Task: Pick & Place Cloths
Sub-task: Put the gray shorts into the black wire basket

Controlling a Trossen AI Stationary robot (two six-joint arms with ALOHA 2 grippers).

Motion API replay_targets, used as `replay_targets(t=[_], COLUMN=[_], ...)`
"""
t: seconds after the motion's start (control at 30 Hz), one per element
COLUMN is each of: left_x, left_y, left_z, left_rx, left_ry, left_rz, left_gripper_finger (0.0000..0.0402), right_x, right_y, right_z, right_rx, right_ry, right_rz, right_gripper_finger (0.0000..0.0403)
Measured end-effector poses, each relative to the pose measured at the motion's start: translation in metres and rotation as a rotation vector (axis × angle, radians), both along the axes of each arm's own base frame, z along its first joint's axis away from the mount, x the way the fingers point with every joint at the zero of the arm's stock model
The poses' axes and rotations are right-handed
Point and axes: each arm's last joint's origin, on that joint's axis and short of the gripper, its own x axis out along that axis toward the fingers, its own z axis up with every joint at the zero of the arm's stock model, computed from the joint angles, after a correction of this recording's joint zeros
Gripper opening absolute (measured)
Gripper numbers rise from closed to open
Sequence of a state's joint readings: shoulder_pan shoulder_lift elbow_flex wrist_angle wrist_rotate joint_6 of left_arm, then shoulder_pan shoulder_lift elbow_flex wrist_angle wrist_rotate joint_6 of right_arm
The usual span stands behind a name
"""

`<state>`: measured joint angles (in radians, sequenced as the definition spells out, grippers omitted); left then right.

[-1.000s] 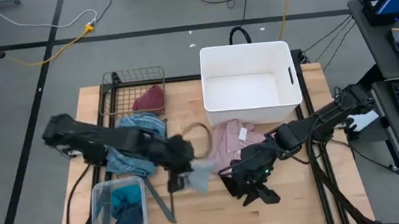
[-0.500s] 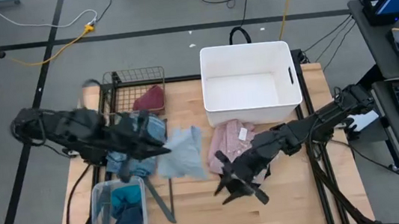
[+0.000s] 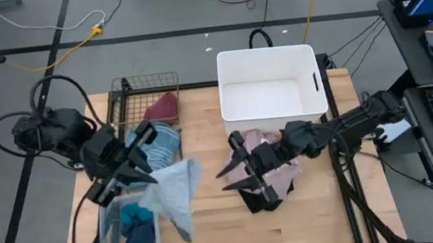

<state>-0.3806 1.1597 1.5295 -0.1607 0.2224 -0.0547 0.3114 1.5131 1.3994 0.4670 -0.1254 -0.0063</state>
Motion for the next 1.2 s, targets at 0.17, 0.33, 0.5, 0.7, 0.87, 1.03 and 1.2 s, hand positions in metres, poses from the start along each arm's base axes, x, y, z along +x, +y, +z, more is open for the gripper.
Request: replay_targets(t=[0.17, 0.33, 0.5, 0.7, 0.87, 1.03, 1.2], left_x=[0.0, -0.003, -0.003, -0.002, 0.012, 0.035, 0.047], left_y=[-0.001, -0.002, -0.002, -0.002, -0.002, 0.001, 0.009], left_z=[0.0, 0.004, 0.006, 0.01, 0.004, -0.008, -0.028], left_rx=[0.036, 0.069, 0.084, 0.073, 0.058, 0.009, -0.021], left_ry=[-0.026, -0.104, -0.134, -0.191, -0.138, -0.028, 0.191], left_rz=[-0.04, -0.094, -0.09, -0.056, 0.032, 0.112, 0.248], left_gripper_finger=[0.0, 0.0, 0.0, 0.0, 0.0, 0.0, 0.0], right_x=[0.001, -0.001, -0.002, 0.004, 0.007, 0.003, 0.0], right_y=[-0.003, -0.003, -0.004, 0.0, 0.005, 0.01, 0.017], right_z=[0.001, 0.005, 0.009, 0.003, -0.001, 0.005, 0.005], right_rx=[-0.035, -0.079, -0.072, -0.061, -0.1, -0.106, -0.081], right_ry=[-0.033, -0.102, -0.147, -0.129, -0.143, -0.216, -0.203], right_rz=[-0.016, -0.033, -0.041, -0.076, -0.191, -0.22, -0.267], right_gripper_finger=[0.0142, 0.0177, 0.0221, 0.0261, 0.0278, 0.0287, 0.0293])
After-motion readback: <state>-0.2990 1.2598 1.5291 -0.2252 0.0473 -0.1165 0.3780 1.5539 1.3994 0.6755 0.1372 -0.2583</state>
